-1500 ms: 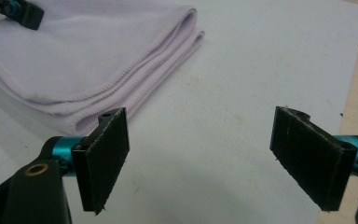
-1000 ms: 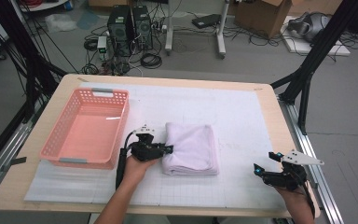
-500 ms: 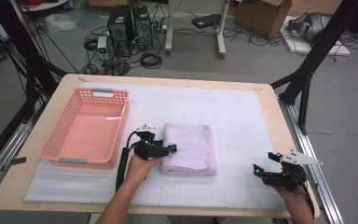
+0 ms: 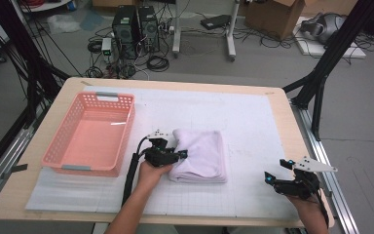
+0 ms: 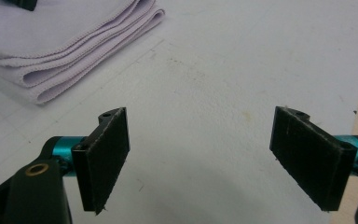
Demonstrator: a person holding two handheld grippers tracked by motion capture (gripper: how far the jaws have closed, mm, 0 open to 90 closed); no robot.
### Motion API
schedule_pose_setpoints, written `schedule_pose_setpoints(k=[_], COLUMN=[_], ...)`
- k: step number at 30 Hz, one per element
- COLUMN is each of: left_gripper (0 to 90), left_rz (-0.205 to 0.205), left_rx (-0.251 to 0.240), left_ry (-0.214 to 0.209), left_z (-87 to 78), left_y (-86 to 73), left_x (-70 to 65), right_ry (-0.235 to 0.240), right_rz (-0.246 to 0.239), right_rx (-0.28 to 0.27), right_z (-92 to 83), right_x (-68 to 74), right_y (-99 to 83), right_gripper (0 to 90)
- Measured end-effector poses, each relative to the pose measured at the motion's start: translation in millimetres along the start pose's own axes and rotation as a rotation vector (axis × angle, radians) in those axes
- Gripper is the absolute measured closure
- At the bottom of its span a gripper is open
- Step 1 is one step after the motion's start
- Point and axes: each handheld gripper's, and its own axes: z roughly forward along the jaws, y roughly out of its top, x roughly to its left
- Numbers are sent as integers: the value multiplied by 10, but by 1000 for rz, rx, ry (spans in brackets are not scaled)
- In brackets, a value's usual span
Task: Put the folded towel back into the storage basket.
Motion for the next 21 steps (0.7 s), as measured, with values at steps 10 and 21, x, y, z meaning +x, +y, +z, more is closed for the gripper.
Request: schedule_pose_setpoints(k=[10,21], left_gripper=[706,718], left_rz=[183,343], left_rx=[-131,-235], left_ry=[-31,-81], left_z=[-99,-238], left_y=[34,144], left_x=[-132,-328], right_ry=[3,5], right_rz=[4,2], right_rx=[1,-1], right_z=[-10,-6], right_x=[0,-1], right_y=[-6,-5], right_gripper=[190,190])
